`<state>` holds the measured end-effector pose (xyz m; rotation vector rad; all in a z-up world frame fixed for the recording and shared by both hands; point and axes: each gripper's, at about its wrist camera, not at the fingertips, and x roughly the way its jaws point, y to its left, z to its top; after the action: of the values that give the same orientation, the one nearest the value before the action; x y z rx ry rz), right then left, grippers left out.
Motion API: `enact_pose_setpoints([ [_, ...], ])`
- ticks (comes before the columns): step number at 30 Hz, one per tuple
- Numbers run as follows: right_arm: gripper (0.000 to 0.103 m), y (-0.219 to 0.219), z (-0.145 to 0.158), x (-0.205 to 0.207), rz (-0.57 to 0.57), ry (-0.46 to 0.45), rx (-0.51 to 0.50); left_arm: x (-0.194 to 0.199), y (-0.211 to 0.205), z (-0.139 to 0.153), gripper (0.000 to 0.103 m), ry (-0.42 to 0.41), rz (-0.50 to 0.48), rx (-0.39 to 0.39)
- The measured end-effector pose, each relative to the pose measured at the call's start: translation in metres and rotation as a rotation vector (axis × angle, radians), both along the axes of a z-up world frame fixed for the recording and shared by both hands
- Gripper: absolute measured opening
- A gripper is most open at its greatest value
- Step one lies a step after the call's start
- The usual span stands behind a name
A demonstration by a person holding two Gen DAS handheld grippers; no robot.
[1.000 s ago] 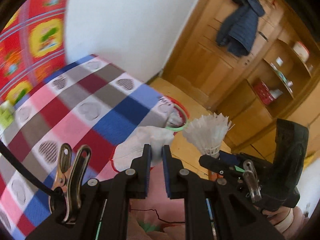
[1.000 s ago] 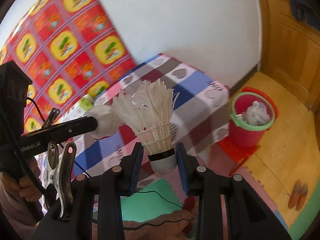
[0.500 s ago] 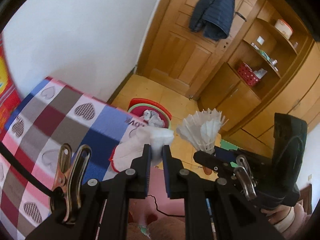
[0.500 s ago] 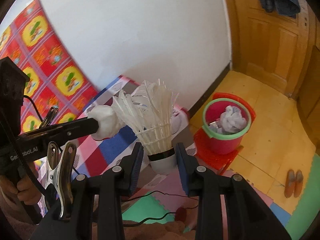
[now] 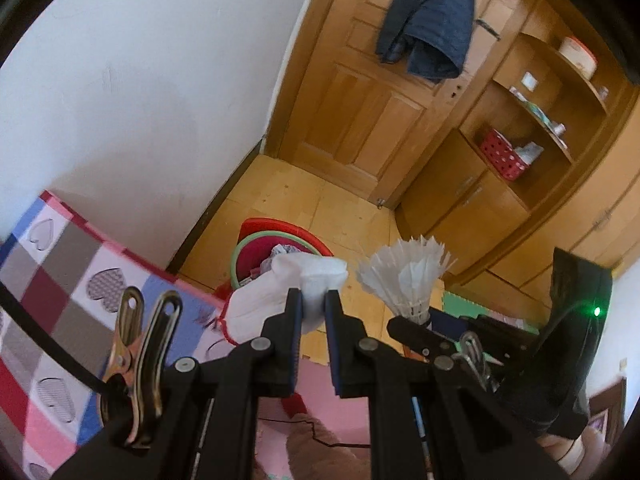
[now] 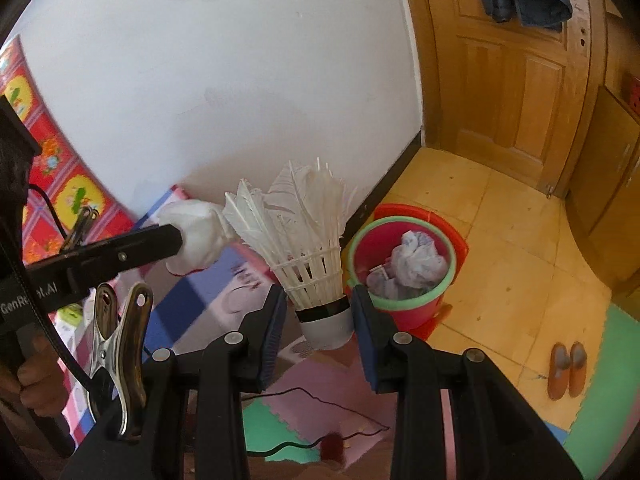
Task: Collect trash
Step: 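Carry the white sock and shuttlecock with both tools over the red bucket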
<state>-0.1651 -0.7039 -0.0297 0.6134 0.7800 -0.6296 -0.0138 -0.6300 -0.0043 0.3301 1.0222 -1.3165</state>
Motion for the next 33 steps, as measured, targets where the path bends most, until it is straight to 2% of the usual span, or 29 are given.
enact_pose_setpoints([
  [8, 0.034, -0.072, -0.038, -0.001, 0.048, 0.045, 0.039, -0.006, -0.077, -0.041, 0.012, 0.040, 0.071, 0.051],
  [19, 0.034, -0.159, -0.112, 0.012, 0.145, 0.111, 0.099, 0.000, -0.170, -0.123, 0.012, 0.038, 0.181, 0.149],
  [23, 0.034, -0.178, -0.141, 0.020, 0.182, 0.140, 0.125, 0.009, -0.181, -0.140, 0.012, 0.037, 0.221, 0.181],
  [33, 0.035, -0.201, -0.181, 0.032, 0.251, 0.168, 0.172, 0.005, -0.185, -0.157, 0.014, 0.012, 0.256, 0.213],
])
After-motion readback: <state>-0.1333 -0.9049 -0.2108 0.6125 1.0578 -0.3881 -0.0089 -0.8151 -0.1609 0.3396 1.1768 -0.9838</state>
